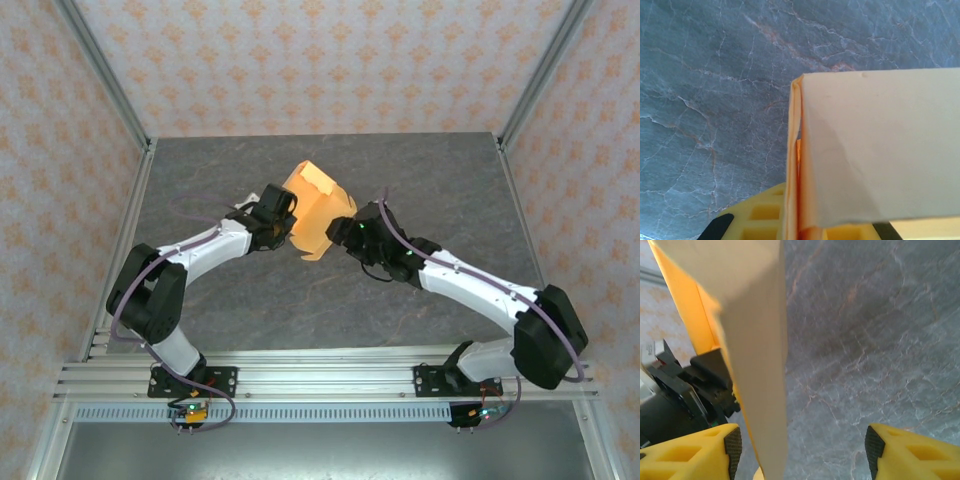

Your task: Fold the paper box

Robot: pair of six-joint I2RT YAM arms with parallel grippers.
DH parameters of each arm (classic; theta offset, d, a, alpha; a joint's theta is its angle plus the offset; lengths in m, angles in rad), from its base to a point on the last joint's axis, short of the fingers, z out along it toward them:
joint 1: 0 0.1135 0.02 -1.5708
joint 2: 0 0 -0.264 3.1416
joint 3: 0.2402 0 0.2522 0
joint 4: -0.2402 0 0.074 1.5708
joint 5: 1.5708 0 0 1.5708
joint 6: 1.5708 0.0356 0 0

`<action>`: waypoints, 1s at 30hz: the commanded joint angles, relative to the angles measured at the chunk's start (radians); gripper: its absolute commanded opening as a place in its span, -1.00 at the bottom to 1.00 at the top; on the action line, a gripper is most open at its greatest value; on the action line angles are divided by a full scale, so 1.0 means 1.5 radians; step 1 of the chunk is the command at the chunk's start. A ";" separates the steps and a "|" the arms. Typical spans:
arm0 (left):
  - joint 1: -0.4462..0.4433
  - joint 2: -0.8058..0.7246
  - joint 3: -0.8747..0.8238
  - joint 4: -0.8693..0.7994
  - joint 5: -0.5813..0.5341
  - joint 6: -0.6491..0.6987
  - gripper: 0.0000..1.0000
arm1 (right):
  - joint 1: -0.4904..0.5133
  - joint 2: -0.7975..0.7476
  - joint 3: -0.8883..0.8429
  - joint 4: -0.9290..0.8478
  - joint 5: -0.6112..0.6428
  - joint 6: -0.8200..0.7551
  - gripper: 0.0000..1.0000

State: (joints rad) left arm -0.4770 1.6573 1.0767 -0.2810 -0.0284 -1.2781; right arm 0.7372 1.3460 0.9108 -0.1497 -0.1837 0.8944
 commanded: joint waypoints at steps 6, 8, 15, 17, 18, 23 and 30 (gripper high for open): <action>0.004 0.003 0.006 0.021 0.021 -0.034 -1.00 | 0.000 0.055 0.062 -0.005 -0.010 -0.005 -0.15; 0.004 0.003 0.006 0.024 0.025 -0.035 -1.00 | 0.000 0.071 0.070 -0.013 0.002 -0.019 -0.33; 0.008 -0.015 -0.029 0.097 0.065 -0.023 -0.37 | -0.004 0.074 0.102 -0.061 0.059 -0.129 -0.91; 0.011 -0.027 -0.047 0.123 0.094 -0.008 0.12 | -0.019 0.069 0.106 -0.081 0.073 -0.176 -0.97; 0.013 -0.035 -0.054 0.132 0.105 0.004 0.28 | -0.029 0.067 0.104 -0.080 0.064 -0.200 -0.98; 0.023 -0.102 -0.095 0.133 0.153 0.088 0.62 | -0.104 0.063 0.125 -0.118 -0.017 -0.390 -0.92; 0.048 -0.223 -0.085 0.042 0.126 0.298 0.90 | -0.146 0.133 0.289 -0.385 -0.008 -0.663 -0.77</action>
State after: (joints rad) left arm -0.4236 1.3788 0.9279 -0.1444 0.1795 -1.0168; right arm 0.5159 1.5211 1.2758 -0.5289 -0.2241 0.1356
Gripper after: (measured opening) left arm 0.939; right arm 0.116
